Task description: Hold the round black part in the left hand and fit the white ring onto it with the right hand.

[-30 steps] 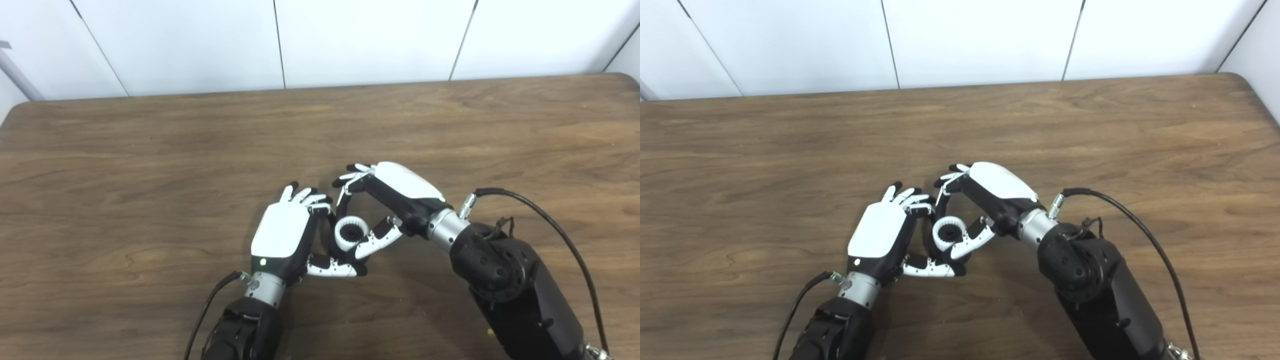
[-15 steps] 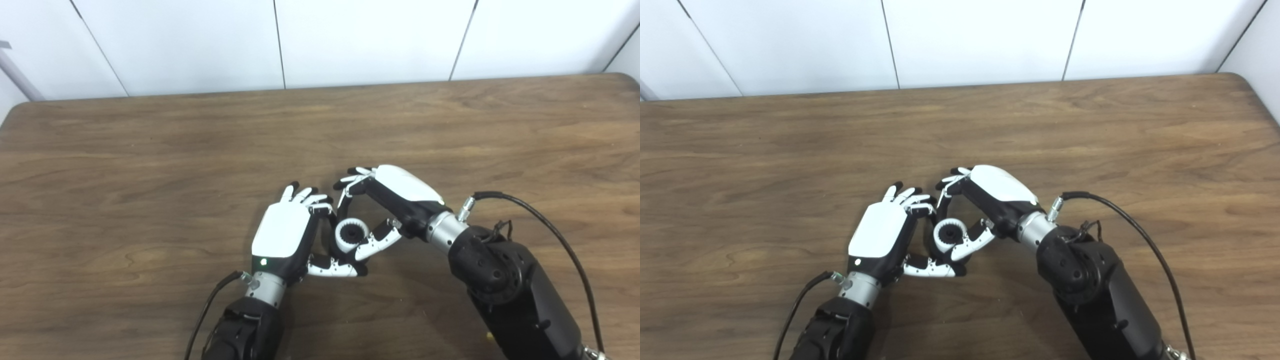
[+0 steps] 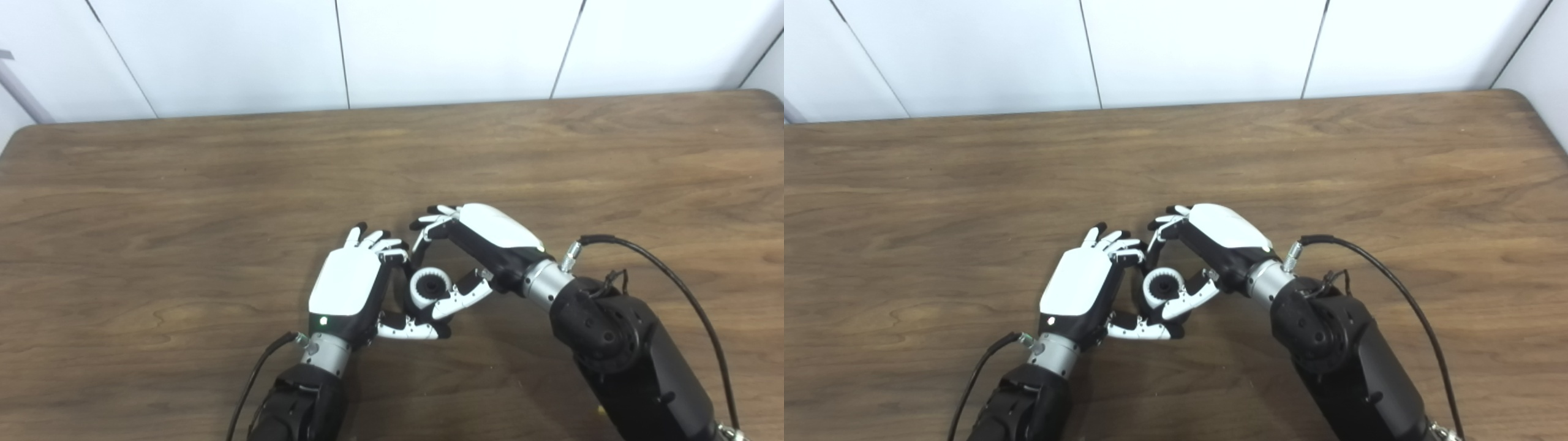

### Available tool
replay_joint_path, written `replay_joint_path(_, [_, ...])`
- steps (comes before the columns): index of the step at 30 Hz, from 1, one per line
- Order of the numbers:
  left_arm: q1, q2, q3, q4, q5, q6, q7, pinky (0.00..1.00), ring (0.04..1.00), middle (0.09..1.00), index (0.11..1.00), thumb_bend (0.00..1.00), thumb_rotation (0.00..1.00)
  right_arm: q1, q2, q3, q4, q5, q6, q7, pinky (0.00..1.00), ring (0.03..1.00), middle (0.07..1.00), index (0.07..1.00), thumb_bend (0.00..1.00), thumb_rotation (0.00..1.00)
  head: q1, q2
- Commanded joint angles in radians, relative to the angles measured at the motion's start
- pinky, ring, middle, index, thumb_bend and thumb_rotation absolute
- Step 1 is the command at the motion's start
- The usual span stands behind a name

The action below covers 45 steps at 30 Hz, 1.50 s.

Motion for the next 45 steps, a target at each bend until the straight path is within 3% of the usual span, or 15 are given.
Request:
replay_joint_path(1, [0.008,-0.002,-0.021,0.008,0.009,-0.004,-0.039,1.0,0.89,0.792,0.483,0.53,0.06,-0.035,-0.006,-0.007,-0.022,-0.006,-0.024,-0.006,1.0,0.975,0.88,0.646,0.97,0.31,0.001,0.0])
replay_joint_path(18, [0.006,0.001,-0.018,0.008,0.008,-0.005,-0.04,1.0,0.89,0.788,0.483,0.53,0.06,-0.042,-0.007,-0.021,-0.028,-0.006,-0.022,0.001,1.0,0.968,0.874,0.63,1.0,0.29,0.001,0.0])
replay_joint_path(40, [0.007,0.02,0.005,0.009,-0.006,-0.004,-0.049,1.0,0.895,0.785,0.486,0.53,0.06,-0.05,-0.071,-0.197,-0.092,0.041,0.006,-0.003,1.0,0.95,0.862,0.664,1.0,0.33,-0.024,-0.008])
replay_joint_path(45, [0.005,0.028,0.013,0.004,-0.015,-0.001,-0.067,1.0,0.9,0.8,0.492,0.52,0.07,-0.045,-0.07,-0.21,-0.09,0.038,0.012,-0.003,1.0,0.95,0.867,0.673,1.0,0.37,-0.023,-0.011])
